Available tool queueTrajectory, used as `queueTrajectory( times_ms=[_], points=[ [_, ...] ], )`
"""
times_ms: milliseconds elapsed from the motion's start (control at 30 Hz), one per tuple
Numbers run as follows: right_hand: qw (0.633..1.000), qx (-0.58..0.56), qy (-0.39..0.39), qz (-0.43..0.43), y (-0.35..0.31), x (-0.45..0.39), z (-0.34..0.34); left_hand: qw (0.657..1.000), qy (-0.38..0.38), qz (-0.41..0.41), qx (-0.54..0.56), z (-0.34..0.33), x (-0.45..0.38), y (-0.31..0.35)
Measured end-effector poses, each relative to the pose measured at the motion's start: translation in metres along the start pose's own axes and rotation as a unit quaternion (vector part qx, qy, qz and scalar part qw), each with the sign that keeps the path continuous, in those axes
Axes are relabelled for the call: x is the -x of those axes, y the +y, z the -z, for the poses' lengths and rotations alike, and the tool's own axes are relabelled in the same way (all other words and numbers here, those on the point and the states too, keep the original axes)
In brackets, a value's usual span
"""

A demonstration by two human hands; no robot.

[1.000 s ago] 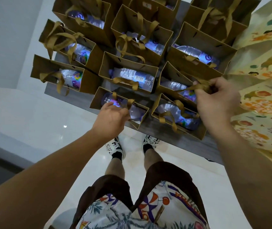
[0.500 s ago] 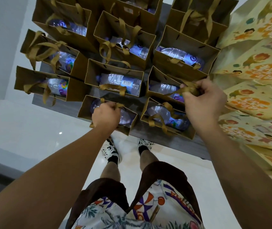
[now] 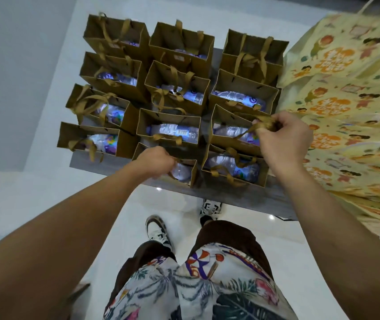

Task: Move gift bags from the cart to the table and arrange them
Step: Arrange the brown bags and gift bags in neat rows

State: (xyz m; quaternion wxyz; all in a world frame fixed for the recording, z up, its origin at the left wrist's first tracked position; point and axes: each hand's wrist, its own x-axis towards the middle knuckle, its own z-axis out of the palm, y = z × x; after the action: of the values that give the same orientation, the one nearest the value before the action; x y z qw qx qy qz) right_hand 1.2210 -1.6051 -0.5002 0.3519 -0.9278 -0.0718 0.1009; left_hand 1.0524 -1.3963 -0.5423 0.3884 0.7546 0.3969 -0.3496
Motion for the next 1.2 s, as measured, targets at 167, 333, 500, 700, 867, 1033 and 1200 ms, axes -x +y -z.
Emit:
queueTrajectory(
  times_ms=[167, 333, 500, 700, 867, 1033, 1200],
  points=[
    [0.998, 0.014, 0.056, 0.024, -0.036, 0.029, 0.038, 0.997, 0.064, -0.048, 0.001, 0.04, 0.043, 0.01],
    [0.995, 0.014, 0.091, 0.046, -0.074, 0.071, 0.066, 0.982, 0.144, -0.106, 0.056, 0.085, 0.1, 0.014],
    [0.992, -0.004, 0.117, 0.036, -0.104, 0.115, 0.083, 0.965, 0.191, -0.144, 0.105, 0.119, 0.155, 0.0],
    [0.996, -0.016, 0.089, 0.021, -0.141, 0.162, 0.081, 0.946, 0.231, -0.182, 0.135, 0.151, 0.198, -0.033],
    [0.999, -0.02, 0.013, -0.036, -0.152, 0.184, 0.05, 0.936, 0.267, -0.186, 0.137, 0.171, 0.212, -0.067],
    [0.998, 0.03, -0.05, -0.012, -0.154, 0.191, 0.006, 0.933, 0.289, -0.154, 0.152, 0.184, 0.215, -0.1],
    [0.99, 0.103, -0.095, 0.019, -0.148, 0.178, -0.048, 0.939, 0.283, -0.092, 0.17, 0.198, 0.202, -0.118]
  ],
)
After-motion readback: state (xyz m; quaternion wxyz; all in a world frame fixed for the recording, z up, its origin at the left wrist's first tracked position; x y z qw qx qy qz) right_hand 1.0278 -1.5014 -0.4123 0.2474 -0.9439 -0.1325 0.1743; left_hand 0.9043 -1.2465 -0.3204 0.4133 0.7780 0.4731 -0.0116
